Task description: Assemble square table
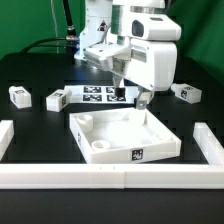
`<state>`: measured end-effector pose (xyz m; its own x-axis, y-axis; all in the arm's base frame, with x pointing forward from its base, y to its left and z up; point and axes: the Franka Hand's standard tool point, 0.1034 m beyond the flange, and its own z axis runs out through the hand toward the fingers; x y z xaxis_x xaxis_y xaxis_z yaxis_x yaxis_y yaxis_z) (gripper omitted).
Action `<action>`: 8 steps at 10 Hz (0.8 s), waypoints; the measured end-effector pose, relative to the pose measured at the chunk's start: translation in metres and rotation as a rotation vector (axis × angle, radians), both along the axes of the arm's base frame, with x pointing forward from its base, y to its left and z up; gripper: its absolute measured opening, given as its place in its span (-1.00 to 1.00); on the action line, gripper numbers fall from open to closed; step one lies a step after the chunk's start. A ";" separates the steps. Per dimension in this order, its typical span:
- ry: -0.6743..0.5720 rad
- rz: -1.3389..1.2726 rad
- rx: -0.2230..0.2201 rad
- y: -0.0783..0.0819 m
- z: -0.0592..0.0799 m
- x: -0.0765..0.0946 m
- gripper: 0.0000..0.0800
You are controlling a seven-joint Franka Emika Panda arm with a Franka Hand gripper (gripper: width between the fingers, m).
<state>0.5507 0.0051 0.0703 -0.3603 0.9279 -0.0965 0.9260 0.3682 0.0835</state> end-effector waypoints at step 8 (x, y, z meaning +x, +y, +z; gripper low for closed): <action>0.065 -0.010 -0.023 -0.026 -0.039 -0.056 0.63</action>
Offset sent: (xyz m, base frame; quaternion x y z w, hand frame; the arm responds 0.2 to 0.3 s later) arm -0.0357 -0.0412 -0.0298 0.0749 -0.0736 0.0044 0.9945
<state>0.4950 -0.0211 0.0317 -0.3575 0.9291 -0.0943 0.9327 0.3604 0.0147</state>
